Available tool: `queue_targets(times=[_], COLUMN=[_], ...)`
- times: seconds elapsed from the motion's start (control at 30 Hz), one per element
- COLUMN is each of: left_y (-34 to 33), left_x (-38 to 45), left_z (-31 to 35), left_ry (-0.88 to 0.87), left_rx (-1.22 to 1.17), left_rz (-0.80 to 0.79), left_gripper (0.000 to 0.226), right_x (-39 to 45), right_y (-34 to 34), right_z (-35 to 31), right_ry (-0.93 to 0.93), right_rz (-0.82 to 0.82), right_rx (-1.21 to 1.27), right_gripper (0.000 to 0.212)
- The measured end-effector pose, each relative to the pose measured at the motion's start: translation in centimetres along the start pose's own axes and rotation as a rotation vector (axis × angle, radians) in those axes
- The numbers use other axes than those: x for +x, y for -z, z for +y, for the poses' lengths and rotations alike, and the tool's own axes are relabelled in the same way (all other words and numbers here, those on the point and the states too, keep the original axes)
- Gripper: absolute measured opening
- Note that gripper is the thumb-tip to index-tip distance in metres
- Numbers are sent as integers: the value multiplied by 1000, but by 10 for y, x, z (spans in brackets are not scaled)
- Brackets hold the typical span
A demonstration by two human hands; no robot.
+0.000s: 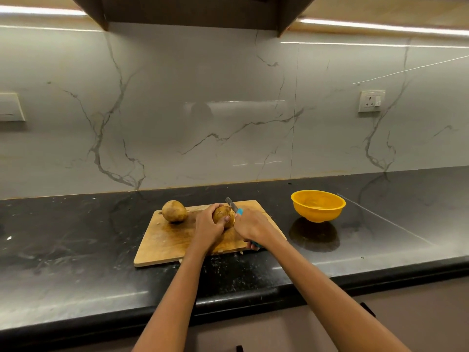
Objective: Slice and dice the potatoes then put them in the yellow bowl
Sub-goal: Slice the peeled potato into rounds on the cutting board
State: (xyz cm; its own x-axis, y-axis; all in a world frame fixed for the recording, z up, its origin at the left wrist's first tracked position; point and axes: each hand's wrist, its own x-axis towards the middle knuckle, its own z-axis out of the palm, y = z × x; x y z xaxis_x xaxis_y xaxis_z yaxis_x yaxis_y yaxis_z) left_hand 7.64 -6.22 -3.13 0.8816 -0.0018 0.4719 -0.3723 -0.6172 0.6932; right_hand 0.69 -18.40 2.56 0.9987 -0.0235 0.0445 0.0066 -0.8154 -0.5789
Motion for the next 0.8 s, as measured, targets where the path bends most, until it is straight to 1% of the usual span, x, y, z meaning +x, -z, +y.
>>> queue_targets(times=[0.1, 0.17, 0.27, 0.33, 0.43, 0.57, 0.63, 0.7, 0.8], left_y=[-1, 0, -2, -2, 0, -1, -1, 1, 0], left_x=[-2, -2, -4, -6, -6, -5, -4, -4, -5], left_z=[0, 1, 5, 7, 7, 3, 0, -1, 2], left_ry=[2, 2, -24, -25, -1, 41, 50, 62, 33], left_rx=[-9, -9, -8, -12, -27, -20, -38, -39, -45], left_rz=[0, 1, -12, -18, -13, -24, -18, -12, -17], left_gripper=[45, 45, 44, 44, 42, 44, 45, 45, 43], right_x=[0, -2, 4, 12, 15, -4, -1, 9, 19], right_y=[1, 6, 8, 5, -2, -3, 1, 3, -1], right_z=[0, -2, -7, -10, -8, 3, 2, -3, -6], right_ry=[-9, -10, -12, -9, -2, -60, -80, -61, -54], right_rz=[-11, -46, -99, -90, -89, -190, -201, -211, -213], right_rx=[20, 33, 31, 2, -26, 13, 49, 49, 7], right_gripper=[36, 33, 33, 35, 35, 33, 31, 29, 34])
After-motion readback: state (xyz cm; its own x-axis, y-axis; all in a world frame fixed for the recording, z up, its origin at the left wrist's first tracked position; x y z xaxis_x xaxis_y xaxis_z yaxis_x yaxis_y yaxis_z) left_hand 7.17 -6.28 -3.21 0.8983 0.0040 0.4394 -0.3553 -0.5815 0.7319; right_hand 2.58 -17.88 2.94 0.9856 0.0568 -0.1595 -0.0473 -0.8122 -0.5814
